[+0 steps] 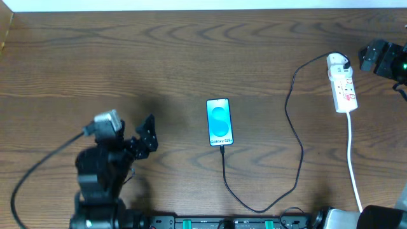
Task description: Plug charger to phone and switch on socket
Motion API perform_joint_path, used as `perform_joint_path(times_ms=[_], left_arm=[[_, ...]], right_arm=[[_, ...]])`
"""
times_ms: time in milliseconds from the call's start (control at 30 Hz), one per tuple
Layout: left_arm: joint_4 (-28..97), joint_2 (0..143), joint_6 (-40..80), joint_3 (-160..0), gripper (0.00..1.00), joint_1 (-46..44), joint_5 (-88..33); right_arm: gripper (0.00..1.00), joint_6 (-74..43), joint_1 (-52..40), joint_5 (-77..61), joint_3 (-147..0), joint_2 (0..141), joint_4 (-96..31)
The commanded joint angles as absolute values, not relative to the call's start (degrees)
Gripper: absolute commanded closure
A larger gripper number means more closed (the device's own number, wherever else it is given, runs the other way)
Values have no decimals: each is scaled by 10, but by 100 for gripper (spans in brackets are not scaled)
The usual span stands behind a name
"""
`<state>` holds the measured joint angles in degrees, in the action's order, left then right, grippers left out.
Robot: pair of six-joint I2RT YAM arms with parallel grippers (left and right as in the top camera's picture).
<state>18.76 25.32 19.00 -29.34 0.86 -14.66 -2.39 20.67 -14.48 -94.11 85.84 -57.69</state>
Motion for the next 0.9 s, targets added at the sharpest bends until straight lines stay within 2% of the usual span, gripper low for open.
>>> perform_joint_path(times_ms=[0,167,333,700,867], left_arm=[[105,164,138,-214,11,10,-119],[-60,65,60,-98,10,10,-119],[-163,3,1,0,11,10,-119],[33,2,-43,-2,10,10,-105],[34,1,-43,-2,11,10,-98]], right_arm=[[1,-29,206,-145,-943,853,-577],[1,-29,206,-145,-943,853,-577],[1,-29,206,-145,-943,853,-577],[1,-29,206,-145,-943,853,-577],[1,-29,206,-145,-943,853,-577]])
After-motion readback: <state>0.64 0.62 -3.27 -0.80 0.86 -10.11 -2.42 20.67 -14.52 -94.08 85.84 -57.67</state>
